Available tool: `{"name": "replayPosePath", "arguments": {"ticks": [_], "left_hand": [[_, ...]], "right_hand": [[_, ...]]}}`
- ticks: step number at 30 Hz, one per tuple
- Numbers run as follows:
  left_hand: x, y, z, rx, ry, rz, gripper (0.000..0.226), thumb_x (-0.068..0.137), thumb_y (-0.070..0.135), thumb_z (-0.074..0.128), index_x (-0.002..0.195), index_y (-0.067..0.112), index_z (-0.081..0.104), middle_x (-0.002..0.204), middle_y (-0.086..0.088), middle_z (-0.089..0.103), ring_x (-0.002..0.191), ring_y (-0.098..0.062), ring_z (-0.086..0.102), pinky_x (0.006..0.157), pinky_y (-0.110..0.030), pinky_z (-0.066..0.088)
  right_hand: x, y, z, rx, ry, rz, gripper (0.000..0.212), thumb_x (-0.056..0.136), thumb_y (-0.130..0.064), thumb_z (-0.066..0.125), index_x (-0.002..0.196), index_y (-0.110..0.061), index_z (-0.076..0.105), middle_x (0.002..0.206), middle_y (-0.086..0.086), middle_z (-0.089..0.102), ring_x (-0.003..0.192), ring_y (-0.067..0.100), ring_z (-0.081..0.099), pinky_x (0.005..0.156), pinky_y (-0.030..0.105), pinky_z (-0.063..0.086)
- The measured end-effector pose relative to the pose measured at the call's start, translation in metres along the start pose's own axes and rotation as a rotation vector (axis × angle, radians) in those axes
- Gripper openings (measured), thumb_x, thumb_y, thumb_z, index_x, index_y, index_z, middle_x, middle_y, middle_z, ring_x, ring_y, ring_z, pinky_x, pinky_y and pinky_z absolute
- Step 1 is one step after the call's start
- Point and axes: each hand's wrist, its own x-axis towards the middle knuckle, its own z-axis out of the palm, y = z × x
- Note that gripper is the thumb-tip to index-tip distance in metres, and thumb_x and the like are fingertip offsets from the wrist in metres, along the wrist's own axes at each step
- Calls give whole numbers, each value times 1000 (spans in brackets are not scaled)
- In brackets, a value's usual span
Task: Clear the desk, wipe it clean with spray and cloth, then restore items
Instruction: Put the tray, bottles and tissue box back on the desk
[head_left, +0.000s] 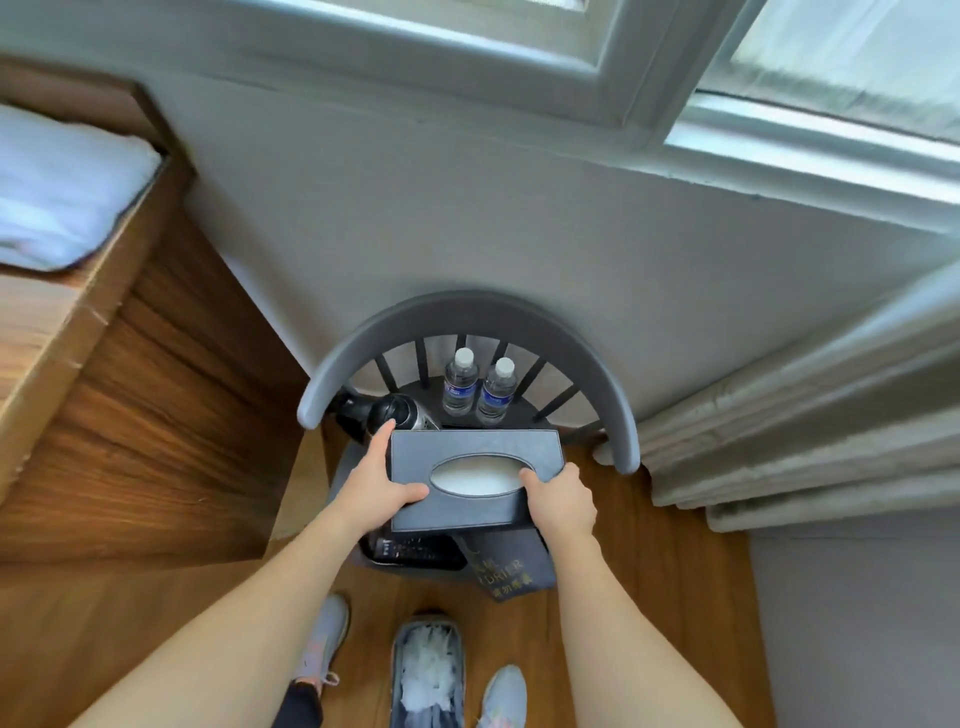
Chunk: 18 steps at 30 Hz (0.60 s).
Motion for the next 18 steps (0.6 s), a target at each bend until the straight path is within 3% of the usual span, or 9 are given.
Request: {"name": "replayPosePath", "arguments": {"ticks": [5, 9, 12, 18], "left_hand": [[-11, 30, -58, 52, -10, 65, 108, 79, 22, 82, 156, 41, 9, 145, 0, 46, 122, -20, 51, 99, -38, 48], [-22, 56, -105, 70, -55, 145, 105, 81, 21, 81, 156, 39, 10, 148, -2, 42, 123, -18, 47, 101, -37, 46], [-32, 72, -138, 78, -65, 198, 104, 81, 22, 81, 156, 37, 11, 148, -3, 42, 127, -20, 46, 108, -41, 43], [-65, 96, -181, 71, -51, 259, 102, 82, 19, 80, 156, 36, 13, 142, -5, 45, 123, -23, 50, 108, -42, 43]], "right_hand": [[-42, -47, -9, 8, 83, 4, 59, 96, -57, 56, 138, -17, 45, 128, 9, 63, 111, 30, 63, 96, 46, 56], [-80, -85, -15, 0, 147, -22, 59, 99, -55, 52, 144, -19, 41, 129, 8, 62, 110, 29, 63, 93, 40, 56], [-107, -109, -18, -15, 193, -77, 60, 102, -51, 49, 151, -22, 33, 131, 6, 61, 110, 27, 63, 86, 36, 54], [-155, -137, -28, -25, 240, -134, 73, 104, -53, 45, 163, -26, 13, 146, 6, 55, 123, 29, 61, 100, 42, 53]]}}
